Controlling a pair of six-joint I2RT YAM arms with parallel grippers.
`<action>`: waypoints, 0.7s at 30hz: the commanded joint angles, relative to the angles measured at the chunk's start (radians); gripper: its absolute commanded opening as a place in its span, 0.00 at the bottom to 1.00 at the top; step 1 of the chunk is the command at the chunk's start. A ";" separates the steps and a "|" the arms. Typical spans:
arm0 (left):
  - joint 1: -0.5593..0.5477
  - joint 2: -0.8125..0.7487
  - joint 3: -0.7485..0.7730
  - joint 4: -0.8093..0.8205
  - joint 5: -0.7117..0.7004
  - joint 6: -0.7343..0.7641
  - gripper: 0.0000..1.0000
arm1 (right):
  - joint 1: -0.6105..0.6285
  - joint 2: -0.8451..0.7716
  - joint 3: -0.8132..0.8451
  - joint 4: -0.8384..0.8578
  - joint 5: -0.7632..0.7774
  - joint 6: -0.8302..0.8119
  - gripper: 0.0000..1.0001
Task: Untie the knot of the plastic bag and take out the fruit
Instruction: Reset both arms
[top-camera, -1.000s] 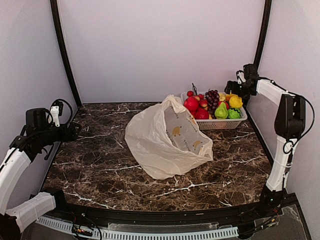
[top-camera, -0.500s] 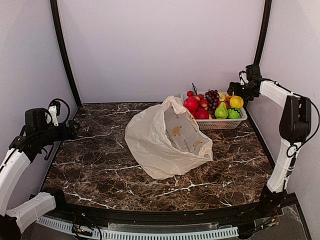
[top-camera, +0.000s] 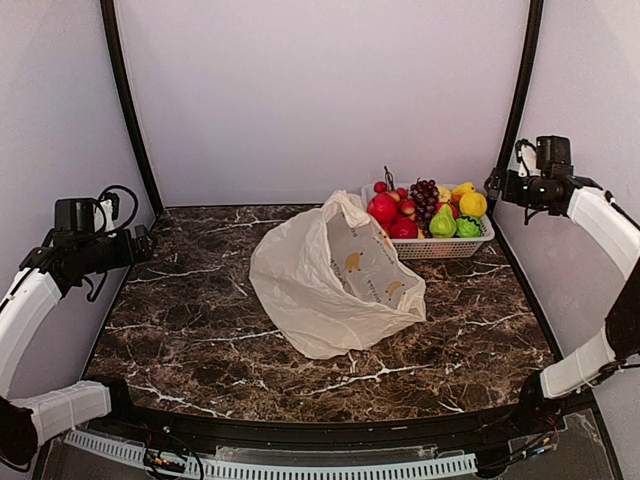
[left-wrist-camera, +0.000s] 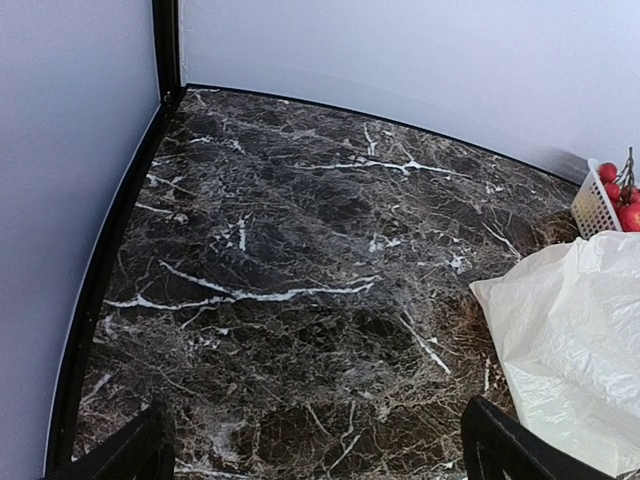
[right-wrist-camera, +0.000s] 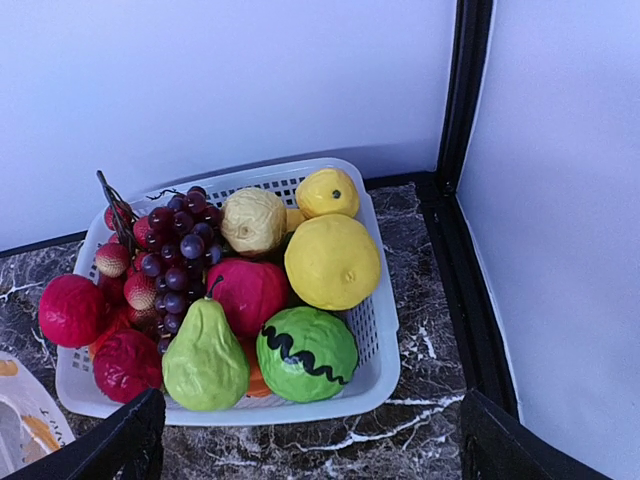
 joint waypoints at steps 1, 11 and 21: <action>0.034 0.001 0.017 -0.042 0.035 0.045 0.99 | -0.014 -0.175 -0.135 0.027 -0.010 0.000 0.99; 0.035 -0.115 -0.044 -0.049 -0.035 0.136 0.99 | -0.016 -0.616 -0.533 0.186 -0.022 -0.004 0.99; 0.035 -0.264 -0.157 -0.015 -0.046 0.132 0.99 | -0.016 -0.883 -0.760 0.277 -0.006 0.012 0.99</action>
